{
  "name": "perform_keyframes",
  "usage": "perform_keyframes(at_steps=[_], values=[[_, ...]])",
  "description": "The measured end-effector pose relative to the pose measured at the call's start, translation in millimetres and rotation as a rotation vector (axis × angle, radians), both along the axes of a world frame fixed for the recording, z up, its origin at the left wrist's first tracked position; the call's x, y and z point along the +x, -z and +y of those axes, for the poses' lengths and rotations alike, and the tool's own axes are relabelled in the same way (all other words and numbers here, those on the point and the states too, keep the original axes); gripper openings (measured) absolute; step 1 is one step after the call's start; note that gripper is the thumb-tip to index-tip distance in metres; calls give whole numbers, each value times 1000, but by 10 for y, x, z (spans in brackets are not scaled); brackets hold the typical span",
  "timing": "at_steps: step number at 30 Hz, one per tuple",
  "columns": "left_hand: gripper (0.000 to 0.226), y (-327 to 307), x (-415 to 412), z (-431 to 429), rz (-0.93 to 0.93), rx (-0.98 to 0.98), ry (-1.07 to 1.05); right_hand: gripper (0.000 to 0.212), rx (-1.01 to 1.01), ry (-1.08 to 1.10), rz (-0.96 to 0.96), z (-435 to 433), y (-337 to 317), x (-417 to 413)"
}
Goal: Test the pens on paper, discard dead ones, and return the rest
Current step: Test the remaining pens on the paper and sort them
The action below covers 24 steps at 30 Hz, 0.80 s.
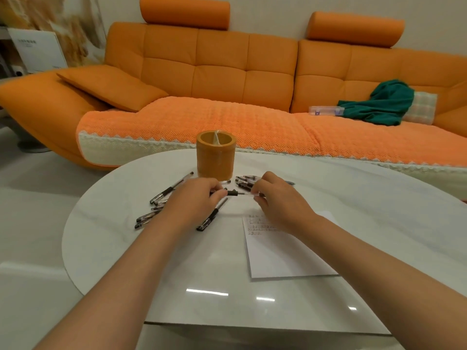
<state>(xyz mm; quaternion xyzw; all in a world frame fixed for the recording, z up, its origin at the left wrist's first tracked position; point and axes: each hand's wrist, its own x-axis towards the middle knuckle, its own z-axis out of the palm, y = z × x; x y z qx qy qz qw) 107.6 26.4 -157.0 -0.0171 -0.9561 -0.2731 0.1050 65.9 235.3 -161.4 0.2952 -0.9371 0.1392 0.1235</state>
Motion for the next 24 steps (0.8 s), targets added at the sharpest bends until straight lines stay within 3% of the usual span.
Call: perform_keyframes(at_steps=[6, 10, 14, 24], values=[[5, 23, 26, 376, 14, 214, 153, 34, 29, 4, -152, 240, 44, 133], [13, 52, 12, 539, 32, 248, 186, 21, 33, -57, -30, 355, 49, 194], [5, 73, -44, 548, -3, 298, 224, 23, 77, -48, 32, 467, 35, 89], [12, 137, -96, 610, -12, 373, 215, 26, -32, -87, -128, 421, 153, 51]])
